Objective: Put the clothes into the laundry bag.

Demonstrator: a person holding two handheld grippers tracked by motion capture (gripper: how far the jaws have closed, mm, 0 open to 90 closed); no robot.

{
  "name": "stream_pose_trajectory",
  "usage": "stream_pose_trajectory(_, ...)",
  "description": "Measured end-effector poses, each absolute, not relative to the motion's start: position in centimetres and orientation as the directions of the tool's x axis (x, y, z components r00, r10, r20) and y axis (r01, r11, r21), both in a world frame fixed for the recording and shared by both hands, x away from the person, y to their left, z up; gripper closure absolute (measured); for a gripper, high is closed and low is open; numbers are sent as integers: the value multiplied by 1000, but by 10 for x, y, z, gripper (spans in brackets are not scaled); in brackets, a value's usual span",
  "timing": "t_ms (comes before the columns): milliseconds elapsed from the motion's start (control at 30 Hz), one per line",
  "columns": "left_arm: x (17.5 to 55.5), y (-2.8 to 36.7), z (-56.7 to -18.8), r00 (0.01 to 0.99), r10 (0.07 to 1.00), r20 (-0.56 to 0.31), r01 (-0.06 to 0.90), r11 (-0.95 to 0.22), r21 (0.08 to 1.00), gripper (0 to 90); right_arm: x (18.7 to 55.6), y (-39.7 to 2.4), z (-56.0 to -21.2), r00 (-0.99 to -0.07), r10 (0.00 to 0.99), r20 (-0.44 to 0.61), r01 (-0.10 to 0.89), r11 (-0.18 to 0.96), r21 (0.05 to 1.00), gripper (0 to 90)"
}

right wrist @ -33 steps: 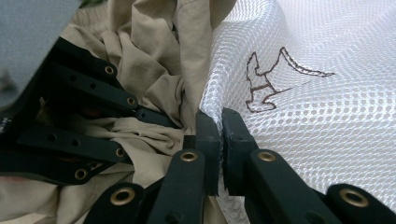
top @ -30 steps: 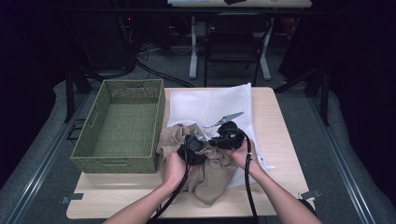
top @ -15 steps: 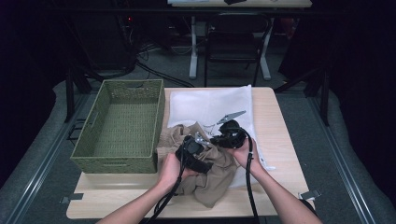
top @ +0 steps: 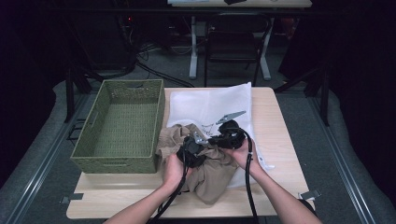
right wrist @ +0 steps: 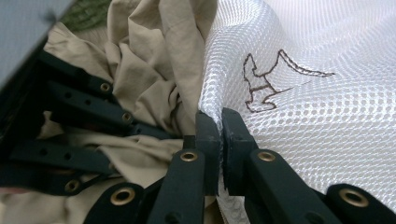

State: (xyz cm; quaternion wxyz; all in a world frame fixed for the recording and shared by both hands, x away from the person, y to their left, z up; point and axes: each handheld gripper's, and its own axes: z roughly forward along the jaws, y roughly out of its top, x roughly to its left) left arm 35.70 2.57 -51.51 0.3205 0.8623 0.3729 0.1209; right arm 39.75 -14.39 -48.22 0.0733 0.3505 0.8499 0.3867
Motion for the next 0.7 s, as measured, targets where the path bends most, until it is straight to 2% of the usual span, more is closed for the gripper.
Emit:
stream_pose_trajectory(133, 356, 25, -513, 618, 786, -30, 570, -421, 705, 816, 394, -143, -474, -749, 644, 160, 526, 429, 735, 875)
stream_pose_trajectory(333, 365, 14, -529, 605, 794, -53, 609, -419, 674, 773, 399, -146, -484, -735, 657, 169, 555, 438, 707, 874)
stream_pose_trajectory(567, 357, 21, -506, 692, 722, -20, 563, -523, 640, 448, 401, -151, -484, -728, 663, 173, 561, 432, 706, 873)
stream_pose_trajectory(700, 347, 29, -493, 719, 695, -12, 539, -547, 641, 355, 401, -151, -483, -728, 664, 170, 559, 432, 708, 873)
